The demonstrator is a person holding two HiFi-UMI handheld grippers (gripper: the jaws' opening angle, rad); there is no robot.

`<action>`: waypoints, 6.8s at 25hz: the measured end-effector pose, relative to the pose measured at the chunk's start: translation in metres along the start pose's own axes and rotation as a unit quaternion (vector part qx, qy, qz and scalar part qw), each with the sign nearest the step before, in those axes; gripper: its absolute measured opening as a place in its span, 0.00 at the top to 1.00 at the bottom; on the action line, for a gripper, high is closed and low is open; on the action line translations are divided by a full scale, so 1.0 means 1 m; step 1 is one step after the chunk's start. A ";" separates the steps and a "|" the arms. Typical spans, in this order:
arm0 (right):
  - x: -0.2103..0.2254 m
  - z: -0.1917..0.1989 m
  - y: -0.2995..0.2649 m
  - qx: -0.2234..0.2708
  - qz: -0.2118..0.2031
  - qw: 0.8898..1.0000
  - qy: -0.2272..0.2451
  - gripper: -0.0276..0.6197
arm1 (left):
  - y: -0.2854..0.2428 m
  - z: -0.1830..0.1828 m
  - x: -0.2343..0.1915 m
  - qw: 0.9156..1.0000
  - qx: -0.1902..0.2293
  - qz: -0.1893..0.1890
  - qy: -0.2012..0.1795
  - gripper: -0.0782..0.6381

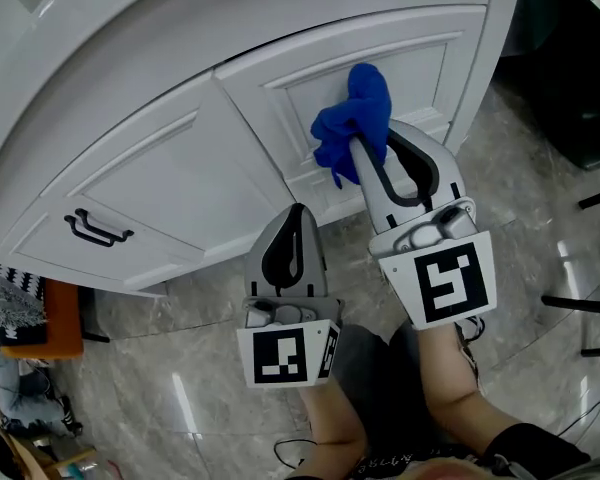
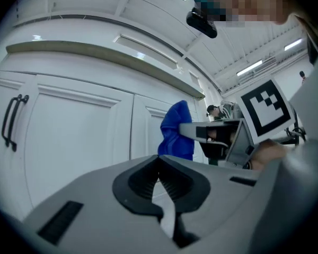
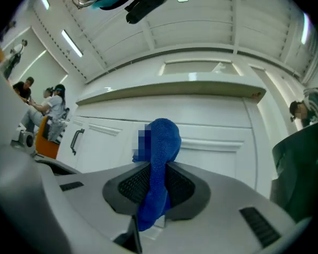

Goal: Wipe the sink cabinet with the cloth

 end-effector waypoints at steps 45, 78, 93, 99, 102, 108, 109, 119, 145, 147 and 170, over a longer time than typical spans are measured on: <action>-0.062 0.071 -0.043 -0.038 -0.122 0.991 -0.037 0.83 | -0.010 0.024 -0.015 0.999 -0.032 -0.023 0.013 0.88; -0.041 0.073 -0.037 -0.064 -0.062 0.996 0.025 0.83 | -0.007 0.018 -0.009 1.000 -0.021 -0.008 0.013 0.88; -0.005 0.073 -0.028 -0.060 -0.006 0.998 0.008 0.83 | -0.008 0.017 -0.005 1.000 -0.020 -0.003 0.012 0.88; 0.003 0.073 -0.026 -0.060 0.003 0.998 0.002 0.83 | -0.010 0.017 -0.003 1.000 -0.022 0.000 0.011 0.88; 0.008 0.073 -0.025 -0.058 0.007 0.998 0.003 0.83 | -0.010 0.017 -0.002 1.000 -0.022 0.001 0.010 0.88; 0.015 0.073 -0.022 -0.059 0.019 0.998 0.000 0.83 | -0.011 0.018 -0.002 1.000 -0.023 0.001 0.010 0.88; 0.017 0.073 -0.022 -0.060 0.021 0.998 0.000 0.83 | -0.011 0.018 -0.002 1.000 -0.023 0.001 0.009 0.88; 0.027 0.072 -0.019 -0.061 0.035 0.997 0.010 0.83 | -0.012 0.018 -0.001 1.000 -0.023 0.003 0.008 0.88; 0.048 0.072 -0.011 -0.065 0.063 0.995 0.029 0.83 | -0.018 0.021 0.006 1.000 -0.025 0.010 0.009 0.88; 0.049 0.072 -0.011 -0.064 0.063 0.996 0.028 0.83 | -0.019 0.021 0.006 1.000 -0.027 0.010 0.009 0.88; 0.083 0.077 0.003 -0.060 0.115 0.991 0.015 0.83 | -0.022 0.023 0.008 1.000 -0.026 0.014 0.010 0.88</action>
Point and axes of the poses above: the fingertips, and each gripper's own axes: y backward along the fingers, x to its right, z out of its underside, the point moved 4 cm from there along y, backward along the fingers, and after that the axes turned 7 degrees about -y, right-handed, at the moved point
